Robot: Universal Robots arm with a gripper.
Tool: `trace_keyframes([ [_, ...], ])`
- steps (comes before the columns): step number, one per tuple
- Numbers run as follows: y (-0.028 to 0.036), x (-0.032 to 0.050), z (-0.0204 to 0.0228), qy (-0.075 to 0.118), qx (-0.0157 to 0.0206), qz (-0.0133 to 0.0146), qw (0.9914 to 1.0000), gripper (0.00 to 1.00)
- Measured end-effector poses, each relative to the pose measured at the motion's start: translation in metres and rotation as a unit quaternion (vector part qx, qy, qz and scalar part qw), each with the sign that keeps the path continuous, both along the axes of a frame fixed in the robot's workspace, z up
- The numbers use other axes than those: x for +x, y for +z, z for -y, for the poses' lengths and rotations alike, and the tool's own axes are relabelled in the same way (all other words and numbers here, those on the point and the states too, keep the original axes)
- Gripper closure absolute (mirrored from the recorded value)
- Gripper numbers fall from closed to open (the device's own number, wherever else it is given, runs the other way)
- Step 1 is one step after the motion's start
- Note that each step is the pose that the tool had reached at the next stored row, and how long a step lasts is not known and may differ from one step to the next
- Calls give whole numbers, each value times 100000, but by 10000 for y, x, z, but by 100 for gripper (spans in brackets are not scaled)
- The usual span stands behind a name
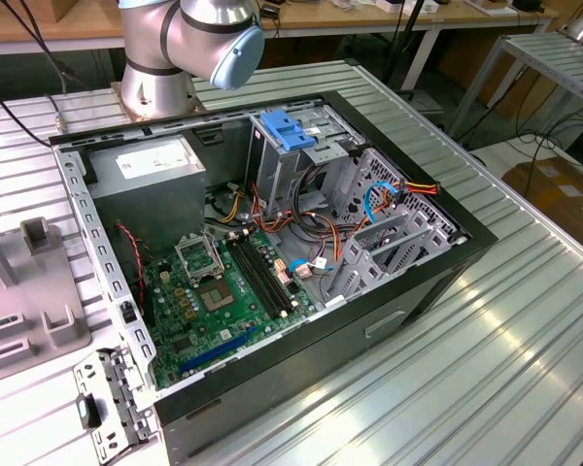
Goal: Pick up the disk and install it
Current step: 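Pick up the disk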
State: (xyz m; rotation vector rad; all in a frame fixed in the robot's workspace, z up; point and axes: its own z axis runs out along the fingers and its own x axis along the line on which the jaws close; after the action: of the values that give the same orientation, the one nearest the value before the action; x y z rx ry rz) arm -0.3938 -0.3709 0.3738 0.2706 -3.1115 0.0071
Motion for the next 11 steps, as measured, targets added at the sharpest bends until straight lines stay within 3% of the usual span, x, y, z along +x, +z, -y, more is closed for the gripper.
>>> trace_keyframes([
  [6, 0, 0, 0, 1625, 2, 2, 99987, 89],
  [11, 0, 0, 0, 4153, 0, -1, 99914, 89],
])
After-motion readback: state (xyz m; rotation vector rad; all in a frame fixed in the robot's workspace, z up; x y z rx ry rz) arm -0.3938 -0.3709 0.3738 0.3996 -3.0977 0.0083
